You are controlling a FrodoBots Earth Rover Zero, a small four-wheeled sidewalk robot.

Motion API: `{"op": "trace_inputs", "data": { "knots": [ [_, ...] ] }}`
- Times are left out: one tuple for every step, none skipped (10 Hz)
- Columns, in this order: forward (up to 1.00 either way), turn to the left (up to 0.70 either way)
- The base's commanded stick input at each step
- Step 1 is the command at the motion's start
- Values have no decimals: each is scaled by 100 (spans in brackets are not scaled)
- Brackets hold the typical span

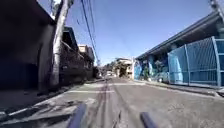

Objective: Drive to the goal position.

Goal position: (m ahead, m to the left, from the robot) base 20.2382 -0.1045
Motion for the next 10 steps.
{"op": "trace_inputs", "data": {
  "knots": [
    [70, 0],
    [70, 0],
    [70, 0],
    [70, 0],
    [70, 0],
    [70, 0],
    [70, 0],
    [70, 0],
    [70, 0],
    [70, 0]
  ]
}}
